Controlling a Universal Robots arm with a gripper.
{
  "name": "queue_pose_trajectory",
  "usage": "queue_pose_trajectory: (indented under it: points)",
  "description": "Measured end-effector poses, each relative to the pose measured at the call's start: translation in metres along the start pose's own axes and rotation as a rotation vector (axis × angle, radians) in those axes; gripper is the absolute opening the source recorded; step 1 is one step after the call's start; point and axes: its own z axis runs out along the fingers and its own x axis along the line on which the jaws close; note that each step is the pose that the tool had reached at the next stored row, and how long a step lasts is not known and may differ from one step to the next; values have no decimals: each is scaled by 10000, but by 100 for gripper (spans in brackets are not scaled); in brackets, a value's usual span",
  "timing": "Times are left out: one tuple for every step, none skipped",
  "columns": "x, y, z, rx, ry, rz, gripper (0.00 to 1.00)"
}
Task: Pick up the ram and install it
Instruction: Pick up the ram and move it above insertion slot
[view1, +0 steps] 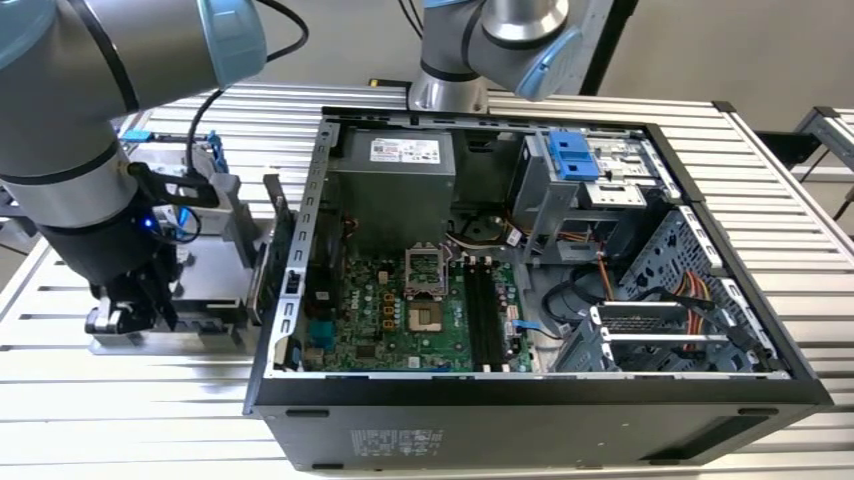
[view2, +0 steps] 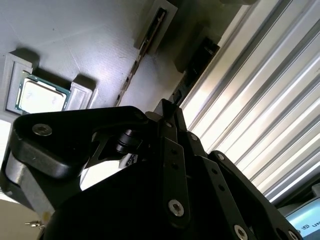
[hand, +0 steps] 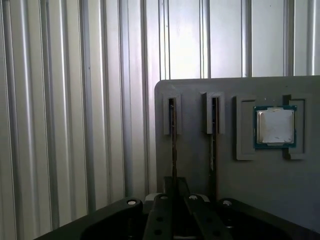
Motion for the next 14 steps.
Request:
queue_pose_trajectory:
  points:
    - [0, 0, -4, 0, 0, 0, 0]
    - [0, 0, -8, 0, 0, 0, 0]
    - [0, 1, -12, 0, 0, 2, 0]
    - [0, 1, -16, 1, -1, 2, 0]
    - [1, 1, -21, 0, 0, 2, 0]
    - [1, 1, -26, 0, 0, 2, 0]
    - [2, 1, -30, 0, 0, 1, 0]
    - [2, 1, -34, 0, 0, 0, 0]
    - [2, 1, -39, 0, 0, 0, 0]
    - [2, 1, -42, 1, -1, 0, 0]
    - [3, 1, -46, 0, 0, 0, 0]
    - [3, 1, -51, -1, 0, 0, 0]
    - [3, 1, -54, 0, 0, 0, 0]
    - [3, 1, -56, 1, -1, 0, 0]
